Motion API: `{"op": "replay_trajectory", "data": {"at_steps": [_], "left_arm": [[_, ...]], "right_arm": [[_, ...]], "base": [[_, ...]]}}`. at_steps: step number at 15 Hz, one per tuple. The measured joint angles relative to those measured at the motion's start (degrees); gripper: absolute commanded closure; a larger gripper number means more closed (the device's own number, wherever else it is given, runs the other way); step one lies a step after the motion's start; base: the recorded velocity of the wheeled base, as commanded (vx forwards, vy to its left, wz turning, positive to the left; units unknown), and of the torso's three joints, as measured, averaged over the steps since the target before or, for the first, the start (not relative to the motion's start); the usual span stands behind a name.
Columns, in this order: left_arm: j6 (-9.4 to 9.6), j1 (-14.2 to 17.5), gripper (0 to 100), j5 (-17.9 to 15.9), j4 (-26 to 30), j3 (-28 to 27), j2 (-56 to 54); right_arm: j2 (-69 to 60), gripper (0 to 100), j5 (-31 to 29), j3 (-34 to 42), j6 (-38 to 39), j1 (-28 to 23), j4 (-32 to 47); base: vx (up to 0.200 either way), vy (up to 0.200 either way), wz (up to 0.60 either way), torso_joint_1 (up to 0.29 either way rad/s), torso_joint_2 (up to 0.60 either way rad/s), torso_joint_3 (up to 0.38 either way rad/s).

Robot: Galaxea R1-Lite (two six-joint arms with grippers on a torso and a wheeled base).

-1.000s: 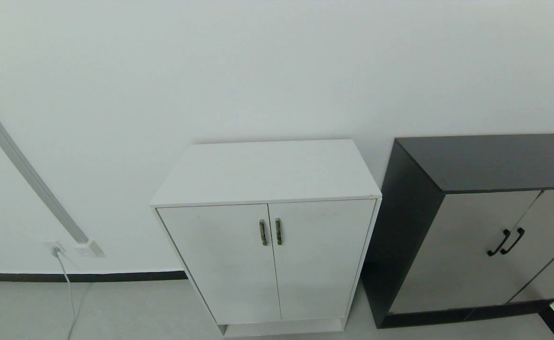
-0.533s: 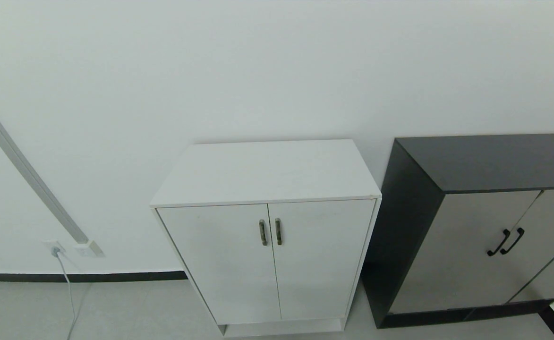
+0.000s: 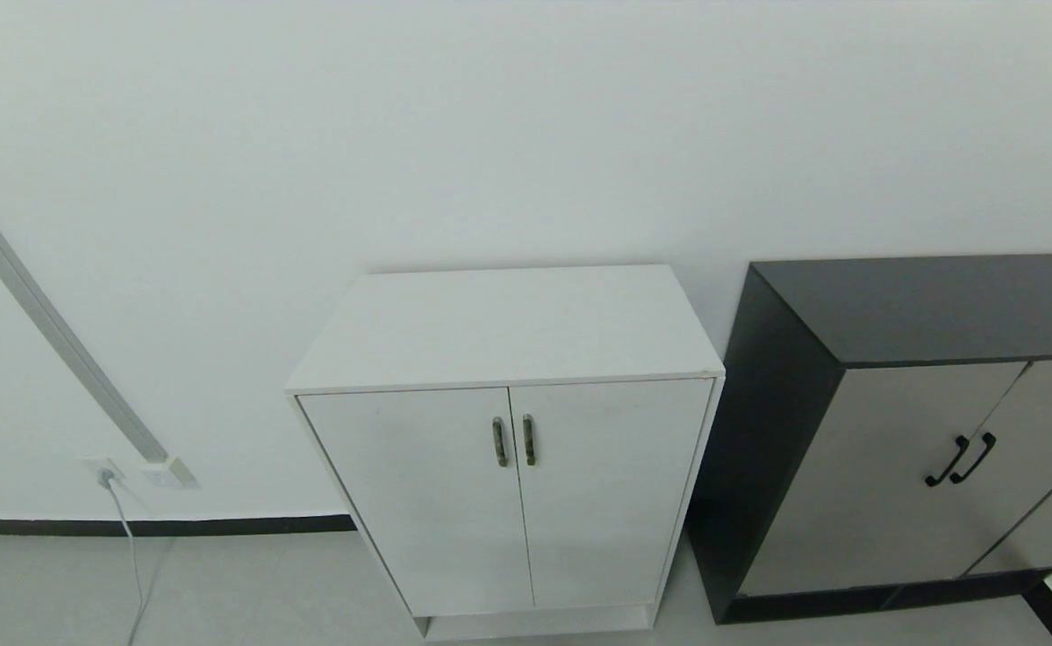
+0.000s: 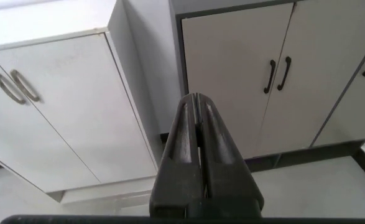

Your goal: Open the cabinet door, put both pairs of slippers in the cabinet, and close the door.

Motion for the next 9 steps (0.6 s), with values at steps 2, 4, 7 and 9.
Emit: {"op": "replay_trajectory", "data": {"at_steps": [2,4,7,9], "left_arm": [[0.13,0.0,100,0.0,0.0,0.0,0.0],[0.16,0.0,100,0.0,0.0,-0.1,0.0],[0.16,0.0,100,0.0,0.0,-0.1,0.0],[0.16,0.0,100,0.0,0.0,-0.1,0.0]], "right_arm": [[-0.1,100,-0.4,0.1,0.0,-0.1,-0.1],[-0.1,100,-0.7,0.1,0.0,0.0,-0.1],[-0.1,100,-0.7,0.1,-0.1,0.0,-0.1],[-0.2,100,-0.7,0.1,-0.1,0.0,0.0]], "base": [[0.000,0.000,0.00,0.000,0.00,0.000],[0.000,0.000,0.00,0.000,0.00,0.000],[0.000,0.000,0.00,0.000,0.00,0.000],[0.000,0.000,0.00,0.000,0.00,0.000]]}}
